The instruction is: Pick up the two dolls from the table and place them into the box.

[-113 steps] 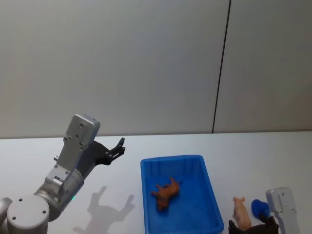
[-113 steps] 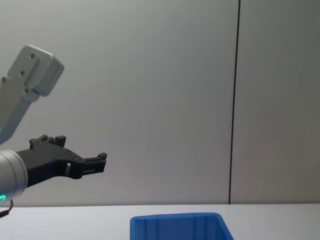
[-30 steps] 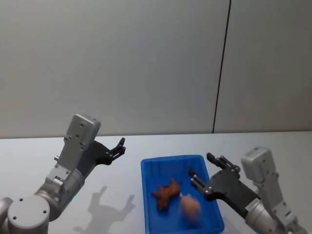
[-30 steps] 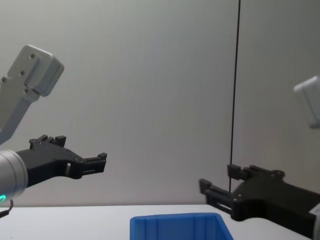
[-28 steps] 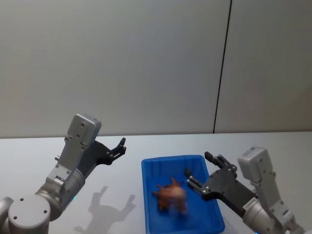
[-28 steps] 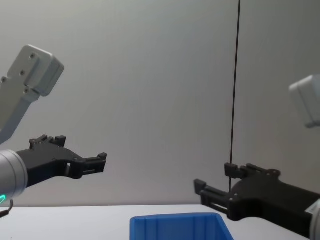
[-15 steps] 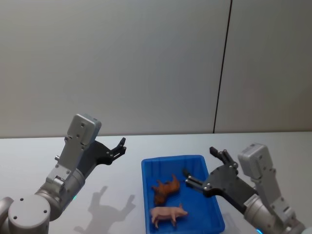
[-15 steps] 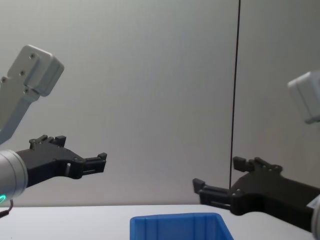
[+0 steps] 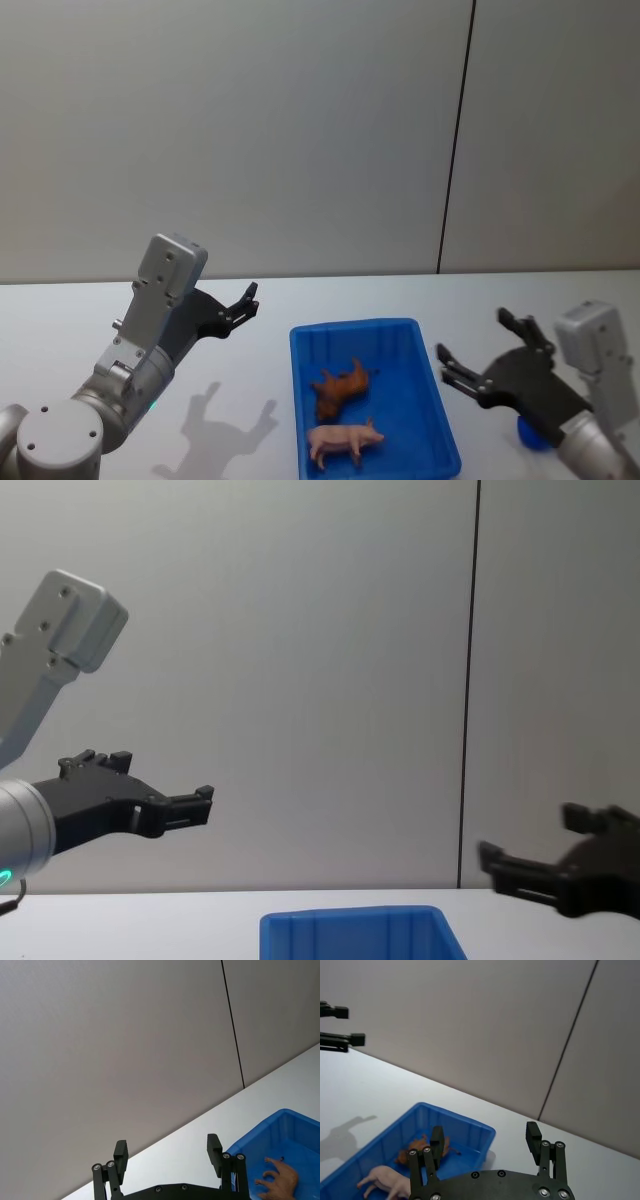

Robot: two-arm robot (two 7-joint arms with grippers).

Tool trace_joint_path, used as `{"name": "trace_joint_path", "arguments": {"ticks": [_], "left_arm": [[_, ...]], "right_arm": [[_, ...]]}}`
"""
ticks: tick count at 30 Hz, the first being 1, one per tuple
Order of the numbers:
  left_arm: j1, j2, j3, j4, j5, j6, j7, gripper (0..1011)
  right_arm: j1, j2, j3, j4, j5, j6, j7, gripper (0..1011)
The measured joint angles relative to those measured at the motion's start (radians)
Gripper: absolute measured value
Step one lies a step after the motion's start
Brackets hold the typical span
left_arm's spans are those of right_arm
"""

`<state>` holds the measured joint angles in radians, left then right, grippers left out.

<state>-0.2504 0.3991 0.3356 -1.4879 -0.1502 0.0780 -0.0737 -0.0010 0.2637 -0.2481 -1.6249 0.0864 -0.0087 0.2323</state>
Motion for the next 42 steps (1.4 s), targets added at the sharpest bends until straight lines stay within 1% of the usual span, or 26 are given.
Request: {"name": "trace_joint_path", "arguments": {"ticks": [7, 8, 12, 20, 28, 34, 36, 37, 41, 42], "left_arm": [[0.000, 0.000, 0.000, 0.000, 0.000, 0.000, 0.000, 1001], [0.000, 0.000, 0.000, 0.000, 0.000, 0.000, 0.000, 1001], [0.000, 0.000, 0.000, 0.000, 0.000, 0.000, 0.000, 1001], [0.000, 0.000, 0.000, 0.000, 0.000, 0.000, 0.000, 1001], [0.000, 0.000, 0.000, 0.000, 0.000, 0.000, 0.000, 1001], [0.000, 0.000, 0.000, 0.000, 0.000, 0.000, 0.000, 1001], [0.000, 0.000, 0.000, 0.000, 0.000, 0.000, 0.000, 1001], [0.000, 0.000, 0.000, 0.000, 0.000, 0.000, 0.000, 1001], [0.000, 0.000, 0.000, 0.000, 0.000, 0.000, 0.000, 1001], [0.000, 0.000, 0.000, 0.000, 0.000, 0.000, 0.000, 1001]], "right_arm": [[-0.049, 0.045, 0.030, -0.028, 0.024, 0.042, -0.053, 1001], [-0.049, 0.045, 0.030, -0.028, 0.024, 0.042, -0.053, 1001], [-0.071, 0.067, 0.046, -0.031, 0.035, 0.067, -0.078, 1001], [-0.087, 0.089, 0.065, -0.018, 0.047, 0.103, -0.098, 1001], [-0.076, 0.096, 0.076, 0.026, 0.053, 0.127, -0.089, 1001], [-0.050, 0.091, 0.077, 0.079, 0.058, 0.141, -0.069, 1001], [-0.034, 0.086, 0.077, 0.114, 0.062, 0.148, -0.060, 1001], [-0.034, 0.086, 0.077, 0.114, 0.062, 0.148, -0.060, 1001], [-0.010, 0.078, 0.077, 0.162, 0.069, 0.155, -0.049, 1001], [0.001, 0.074, 0.077, 0.184, 0.072, 0.156, -0.045, 1001]]}}
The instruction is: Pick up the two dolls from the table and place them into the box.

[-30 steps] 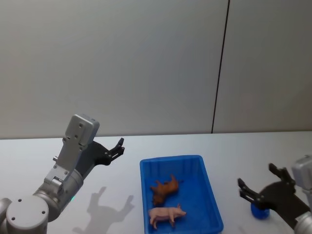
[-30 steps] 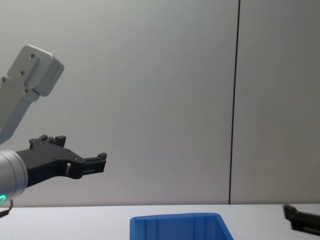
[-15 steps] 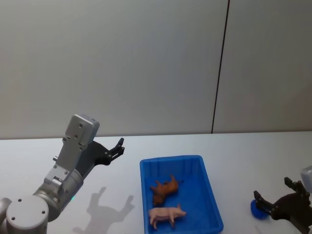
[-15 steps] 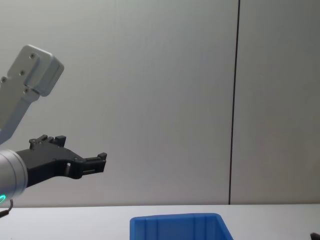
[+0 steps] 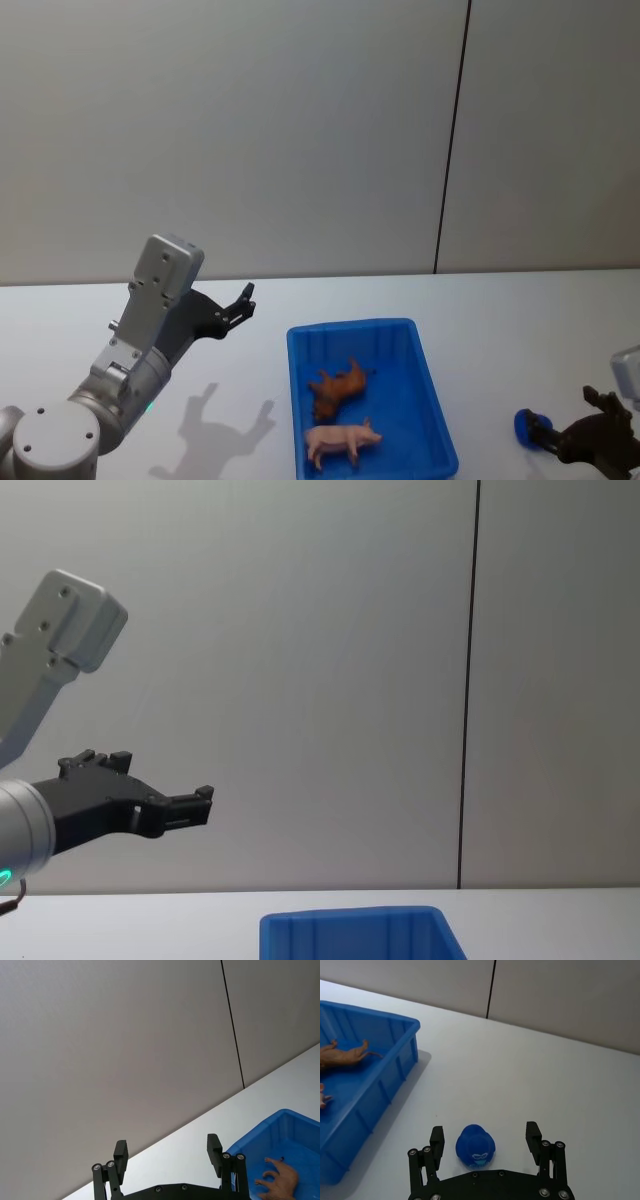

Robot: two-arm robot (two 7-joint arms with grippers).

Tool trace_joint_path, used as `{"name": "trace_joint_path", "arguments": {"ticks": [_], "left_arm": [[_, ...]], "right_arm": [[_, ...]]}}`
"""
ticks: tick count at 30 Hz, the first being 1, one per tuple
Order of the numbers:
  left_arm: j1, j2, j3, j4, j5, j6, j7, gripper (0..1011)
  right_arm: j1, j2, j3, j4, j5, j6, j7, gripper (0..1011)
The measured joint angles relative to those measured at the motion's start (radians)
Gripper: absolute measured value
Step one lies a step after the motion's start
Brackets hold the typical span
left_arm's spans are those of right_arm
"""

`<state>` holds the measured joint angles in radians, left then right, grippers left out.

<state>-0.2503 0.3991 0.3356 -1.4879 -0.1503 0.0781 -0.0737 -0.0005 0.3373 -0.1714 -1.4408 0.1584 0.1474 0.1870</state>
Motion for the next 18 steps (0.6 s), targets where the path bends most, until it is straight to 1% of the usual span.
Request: {"name": "trace_joint_path", "arguments": {"ticks": [8, 14, 18], "left_arm": [[0.000, 0.000, 0.000, 0.000, 0.000, 0.000, 0.000, 1001], [0.000, 0.000, 0.000, 0.000, 0.000, 0.000, 0.000, 1001], [0.000, 0.000, 0.000, 0.000, 0.000, 0.000, 0.000, 1001]], "right_arm": [[0.053, -0.020, -0.004, 0.105, 0.015, 0.003, 0.028, 1001], [0.096, -0.035, -0.009, 0.186, 0.026, -0.008, 0.063, 1001], [0.116, -0.044, -0.013, 0.225, 0.030, -0.018, 0.082, 1001]]}}
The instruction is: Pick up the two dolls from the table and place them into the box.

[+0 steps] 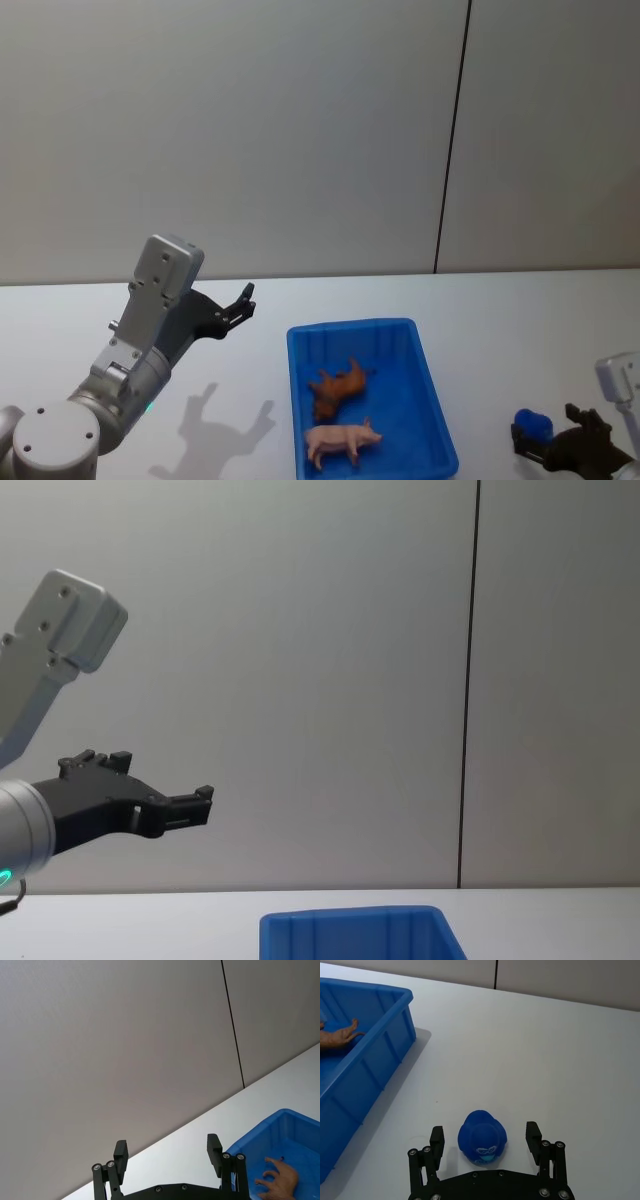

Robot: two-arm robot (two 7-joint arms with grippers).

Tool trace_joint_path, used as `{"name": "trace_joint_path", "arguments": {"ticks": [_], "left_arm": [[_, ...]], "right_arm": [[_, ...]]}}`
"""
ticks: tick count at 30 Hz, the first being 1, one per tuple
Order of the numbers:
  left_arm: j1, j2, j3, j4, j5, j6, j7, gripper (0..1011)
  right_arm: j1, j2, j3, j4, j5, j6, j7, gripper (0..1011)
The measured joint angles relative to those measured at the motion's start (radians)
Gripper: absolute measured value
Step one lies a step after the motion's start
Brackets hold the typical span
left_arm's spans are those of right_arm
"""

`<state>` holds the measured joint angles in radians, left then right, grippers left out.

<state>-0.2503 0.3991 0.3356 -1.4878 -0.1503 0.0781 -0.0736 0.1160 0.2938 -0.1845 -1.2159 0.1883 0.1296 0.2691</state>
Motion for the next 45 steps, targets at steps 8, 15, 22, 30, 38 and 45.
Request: {"name": "trace_joint_path", "arguments": {"ticks": [8, 15, 22, 30, 38, 45], "left_arm": [[0.000, 0.000, 0.000, 0.000, 0.000, 0.000, 0.000, 1001], [0.000, 0.000, 0.000, 0.000, 0.000, 0.000, 0.000, 1001], [0.000, 0.000, 0.000, 0.000, 0.000, 0.000, 0.000, 1001], [0.000, 0.000, 0.000, 0.000, 0.000, 0.000, 0.000, 1001], [0.000, 0.000, 0.000, 0.000, 0.000, 0.000, 0.000, 1001], [0.000, 0.000, 0.000, 0.000, 0.000, 0.000, 0.000, 1001]], "right_arm": [[0.031, -0.014, -0.008, 0.059, 0.006, -0.014, 0.028, 941], [0.047, -0.022, -0.012, 0.093, 0.008, -0.014, 0.030, 756], [0.056, -0.027, -0.015, 0.109, 0.010, -0.004, 0.015, 580], [0.053, -0.029, -0.016, 0.094, 0.009, 0.000, -0.002, 511], [0.037, -0.025, -0.017, 0.034, 0.009, -0.027, -0.001, 464], [0.019, -0.020, -0.020, -0.042, 0.010, -0.064, 0.020, 417]]}}
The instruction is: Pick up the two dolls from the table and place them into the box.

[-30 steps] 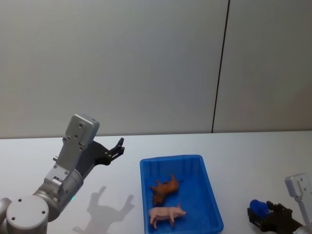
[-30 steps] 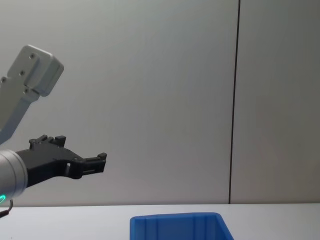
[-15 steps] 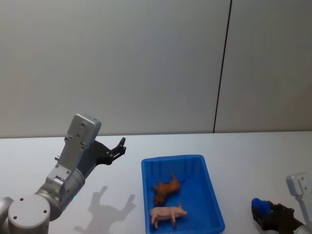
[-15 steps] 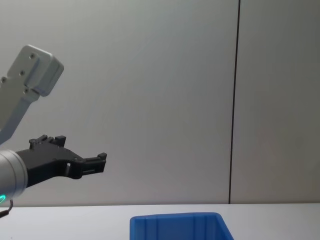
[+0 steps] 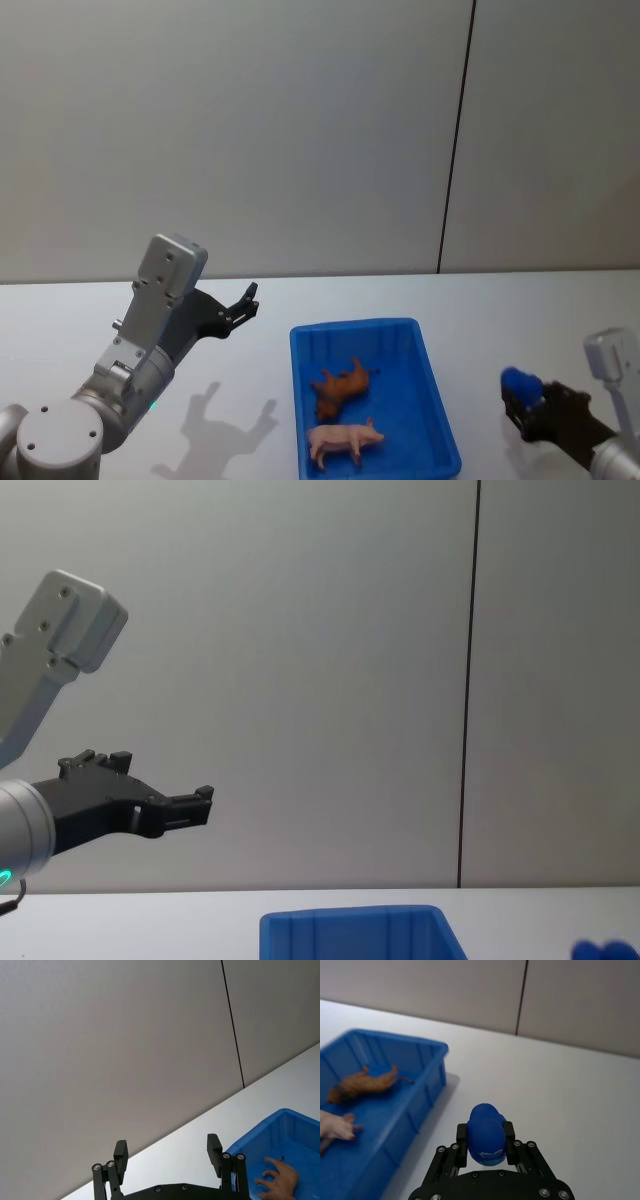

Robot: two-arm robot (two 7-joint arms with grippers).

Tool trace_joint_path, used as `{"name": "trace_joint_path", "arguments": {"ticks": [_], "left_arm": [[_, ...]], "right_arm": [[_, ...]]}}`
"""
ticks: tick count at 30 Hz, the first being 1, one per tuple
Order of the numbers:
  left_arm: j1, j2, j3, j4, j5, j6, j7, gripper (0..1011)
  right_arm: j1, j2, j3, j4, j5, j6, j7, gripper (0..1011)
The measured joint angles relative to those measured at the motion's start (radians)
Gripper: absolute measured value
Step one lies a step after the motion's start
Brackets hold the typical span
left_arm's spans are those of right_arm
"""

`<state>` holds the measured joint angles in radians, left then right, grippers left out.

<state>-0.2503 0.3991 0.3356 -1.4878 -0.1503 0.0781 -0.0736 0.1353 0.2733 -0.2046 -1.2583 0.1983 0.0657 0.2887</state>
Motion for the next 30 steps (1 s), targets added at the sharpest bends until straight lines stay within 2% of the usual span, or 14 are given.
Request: {"name": "trace_joint_path", "arguments": {"ticks": [11, 18, 21, 22, 25, 29, 30], "left_arm": [[0.000, 0.000, 0.000, 0.000, 0.000, 0.000, 0.000, 1001], [0.000, 0.000, 0.000, 0.000, 0.000, 0.000, 0.000, 1001], [0.000, 0.000, 0.000, 0.000, 0.000, 0.000, 0.000, 1001], [0.000, 0.000, 0.000, 0.000, 0.000, 0.000, 0.000, 1001], [0.000, 0.000, 0.000, 0.000, 0.000, 0.000, 0.000, 1001], [0.000, 0.000, 0.000, 0.000, 0.000, 0.000, 0.000, 1001], [0.000, 0.000, 0.000, 0.000, 0.000, 0.000, 0.000, 1001]], "right_arm": [[-0.013, -0.005, -0.018, -0.125, 0.001, -0.059, 0.071, 344], [-0.002, -0.022, -0.039, -0.170, -0.006, -0.085, 0.133, 299], [0.006, -0.031, -0.049, -0.178, -0.011, -0.093, 0.157, 355], [0.010, -0.036, -0.053, -0.180, -0.013, -0.095, 0.165, 428], [0.023, -0.050, -0.067, -0.181, -0.020, -0.102, 0.196, 493], [0.045, -0.076, -0.089, -0.171, -0.033, -0.108, 0.232, 681], [0.049, -0.080, -0.092, -0.169, -0.035, -0.108, 0.235, 681]]}}
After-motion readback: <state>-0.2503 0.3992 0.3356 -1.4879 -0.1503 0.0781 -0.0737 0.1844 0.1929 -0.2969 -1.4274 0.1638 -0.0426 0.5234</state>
